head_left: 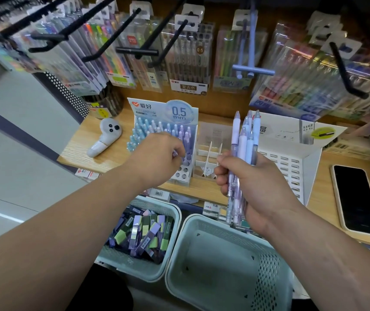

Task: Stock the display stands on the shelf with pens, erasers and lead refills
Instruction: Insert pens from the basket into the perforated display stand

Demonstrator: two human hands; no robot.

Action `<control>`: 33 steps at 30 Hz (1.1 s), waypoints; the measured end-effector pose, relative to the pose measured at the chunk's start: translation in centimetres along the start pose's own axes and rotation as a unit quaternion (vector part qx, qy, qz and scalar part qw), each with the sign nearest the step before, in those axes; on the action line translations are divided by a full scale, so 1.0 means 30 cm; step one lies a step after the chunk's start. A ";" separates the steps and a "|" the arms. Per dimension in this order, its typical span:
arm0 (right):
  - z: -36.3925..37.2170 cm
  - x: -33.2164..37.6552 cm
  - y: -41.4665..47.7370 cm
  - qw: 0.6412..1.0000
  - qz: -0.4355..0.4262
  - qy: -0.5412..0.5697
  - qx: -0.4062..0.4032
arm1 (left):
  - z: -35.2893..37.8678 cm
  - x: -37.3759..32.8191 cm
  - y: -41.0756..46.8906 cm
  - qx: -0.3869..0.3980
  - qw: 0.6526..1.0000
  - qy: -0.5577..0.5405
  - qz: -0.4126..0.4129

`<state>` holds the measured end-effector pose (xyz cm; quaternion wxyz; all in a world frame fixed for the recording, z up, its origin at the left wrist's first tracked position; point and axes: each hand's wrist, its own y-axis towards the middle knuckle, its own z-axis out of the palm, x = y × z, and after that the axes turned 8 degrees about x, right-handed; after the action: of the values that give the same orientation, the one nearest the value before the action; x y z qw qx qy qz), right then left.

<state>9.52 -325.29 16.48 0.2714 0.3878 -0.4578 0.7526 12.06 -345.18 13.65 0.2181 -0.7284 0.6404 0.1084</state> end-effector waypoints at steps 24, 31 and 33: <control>0.053 -0.015 -0.013 0.992 0.015 -0.050 0.114 | -0.010 -0.141 -0.075 -0.016 0.803 -0.585 -0.116; 0.093 -0.017 -0.002 0.998 0.009 -0.008 0.068 | -0.041 -0.098 -0.113 -0.021 0.758 -0.642 -0.112; 0.104 -0.018 0.002 0.998 -0.007 -0.016 0.060 | -0.026 -0.101 -0.134 0.015 0.782 -0.613 -0.107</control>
<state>10.82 -328.17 16.89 0.2452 0.4181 -0.4132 0.7709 15.41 -342.51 16.39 0.5860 -0.5685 0.2910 0.4988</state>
